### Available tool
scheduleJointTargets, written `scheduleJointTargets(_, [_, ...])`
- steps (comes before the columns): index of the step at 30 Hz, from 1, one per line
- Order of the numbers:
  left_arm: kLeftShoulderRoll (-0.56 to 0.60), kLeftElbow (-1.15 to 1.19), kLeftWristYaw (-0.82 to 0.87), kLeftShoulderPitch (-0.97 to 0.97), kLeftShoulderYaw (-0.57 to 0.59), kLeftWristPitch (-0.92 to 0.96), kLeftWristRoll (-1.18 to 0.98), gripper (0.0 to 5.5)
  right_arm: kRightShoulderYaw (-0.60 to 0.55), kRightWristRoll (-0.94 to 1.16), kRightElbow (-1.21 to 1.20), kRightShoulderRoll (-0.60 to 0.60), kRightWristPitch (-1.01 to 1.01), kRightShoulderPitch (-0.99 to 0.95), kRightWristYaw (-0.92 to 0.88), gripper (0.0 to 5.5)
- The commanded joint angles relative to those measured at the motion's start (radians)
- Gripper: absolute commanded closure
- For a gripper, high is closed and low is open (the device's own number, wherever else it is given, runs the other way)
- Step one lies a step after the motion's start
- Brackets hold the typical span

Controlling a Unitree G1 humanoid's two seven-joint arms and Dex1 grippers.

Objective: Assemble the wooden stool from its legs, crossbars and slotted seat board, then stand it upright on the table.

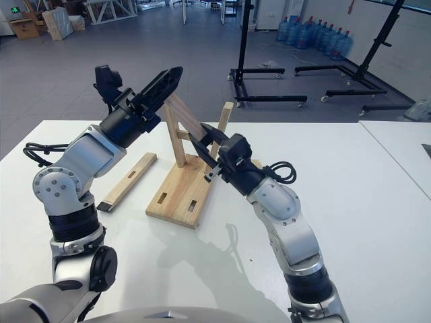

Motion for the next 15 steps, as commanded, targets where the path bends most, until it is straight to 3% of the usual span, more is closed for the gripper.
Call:
scheduleJointTargets(1, [0.031,0.002,-0.003,0.016,-0.01,-0.013,0.003,3.64,-0.002,-0.009,-0.012,-0.002,0.013,0.014,0.0,4.21])
scheduleJointTargets(10, [0.059,-0.009,0.008,0.019,-0.01,-0.021,-0.025,5.07,-0.006,-0.04,-0.003,0.005,0.004,0.013,-0.023,4.21])
scheduleJointTargets(15, [0.057,-0.014,0.011,0.02,-0.017,-0.031,-0.023,5.1,0.0,-0.047,0.001,0.008,0.006,0.016,-0.021,4.21])
